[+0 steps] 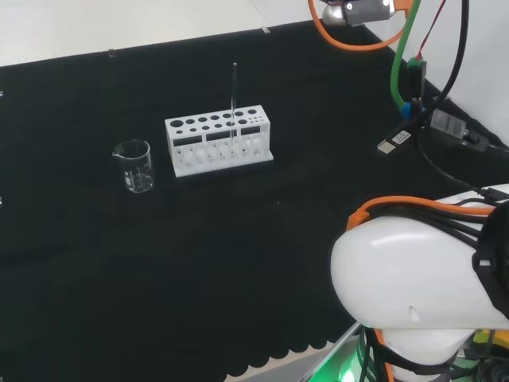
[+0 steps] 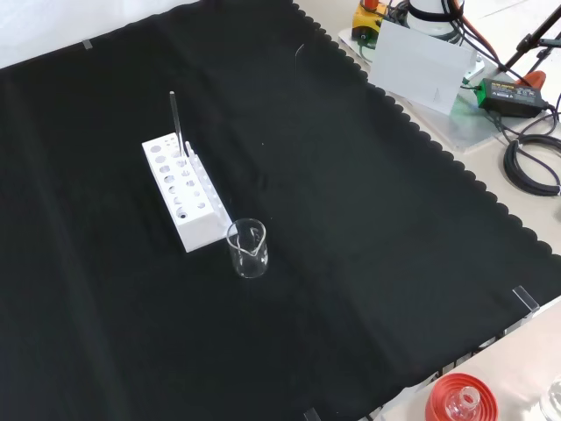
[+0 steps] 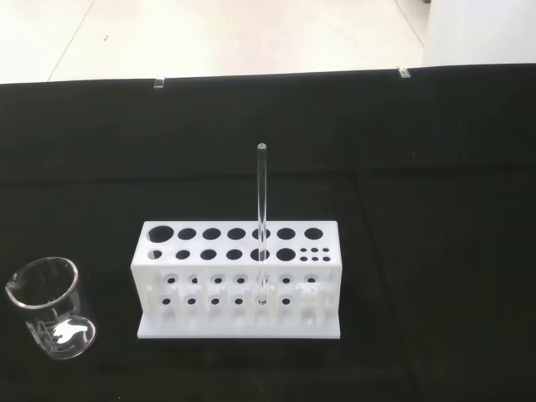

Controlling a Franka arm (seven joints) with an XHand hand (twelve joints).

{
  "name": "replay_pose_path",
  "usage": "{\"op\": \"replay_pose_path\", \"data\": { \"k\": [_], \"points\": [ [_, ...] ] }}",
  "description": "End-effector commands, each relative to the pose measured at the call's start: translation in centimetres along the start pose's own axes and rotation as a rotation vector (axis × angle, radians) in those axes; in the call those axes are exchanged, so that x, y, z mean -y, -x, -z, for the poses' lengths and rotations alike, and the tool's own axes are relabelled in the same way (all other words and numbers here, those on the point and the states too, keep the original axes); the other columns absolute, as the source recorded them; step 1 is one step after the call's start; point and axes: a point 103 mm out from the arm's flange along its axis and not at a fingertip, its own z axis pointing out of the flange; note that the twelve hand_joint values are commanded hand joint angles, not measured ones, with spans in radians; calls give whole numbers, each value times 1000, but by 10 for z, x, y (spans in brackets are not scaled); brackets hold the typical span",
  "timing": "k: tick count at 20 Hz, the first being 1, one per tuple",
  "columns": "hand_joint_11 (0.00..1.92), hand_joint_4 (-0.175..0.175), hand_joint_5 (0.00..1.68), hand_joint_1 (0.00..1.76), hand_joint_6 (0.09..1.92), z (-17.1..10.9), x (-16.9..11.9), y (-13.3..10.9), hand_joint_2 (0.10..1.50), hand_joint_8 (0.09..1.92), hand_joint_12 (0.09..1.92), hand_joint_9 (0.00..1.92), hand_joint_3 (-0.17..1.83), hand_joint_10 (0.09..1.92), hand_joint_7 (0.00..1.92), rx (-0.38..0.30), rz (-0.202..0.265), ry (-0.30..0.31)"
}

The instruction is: Take the glass rod from the white test tube rack.

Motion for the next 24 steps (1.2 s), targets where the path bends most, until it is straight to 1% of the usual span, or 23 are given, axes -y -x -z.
{"op": "replay_pose_path", "data": {
  "k": [1,2,3,5,11,14,15,16,18,20,22,24],
  "points": [
    [24,118,49,194,87,43,56,-15,864,139,692,41,255,196,12,23,-35,41],
    [11,129,23,165,87,45,59,-21,873,87,546,19,246,96,5,31,-28,42],
    [5,134,10,150,87,46,58,-28,878,87,468,9,240,87,2,33,-24,45],
    [0,137,1,141,87,47,57,-32,883,87,407,1,236,87,0,27,-25,49],
    [0,138,0,139,87,43,55,-24,886,87,382,0,232,87,0,19,-45,37],
    [0,138,0,139,87,40,51,-25,887,87,379,0,230,87,0,18,-47,29],
    [0,138,0,139,87,40,54,-9,888,87,378,0,230,87,0,9,-31,31],
    [0,138,0,139,87,39,55,-5,888,87,377,0,229,87,0,9,-31,30],
    [0,138,0,139,87,39,53,-6,889,87,376,0,229,87,0,17,-36,23],
    [0,138,0,140,87,38,53,-2,890,87,375,0,228,87,0,2,-39,25],
    [0,138,0,140,87,38,52,-2,891,87,374,0,227,87,0,6,-41,21],
    [0,137,0,140,87,38,50,-3,891,87,372,1,226,87,0,3,-35,21]
  ]
}}
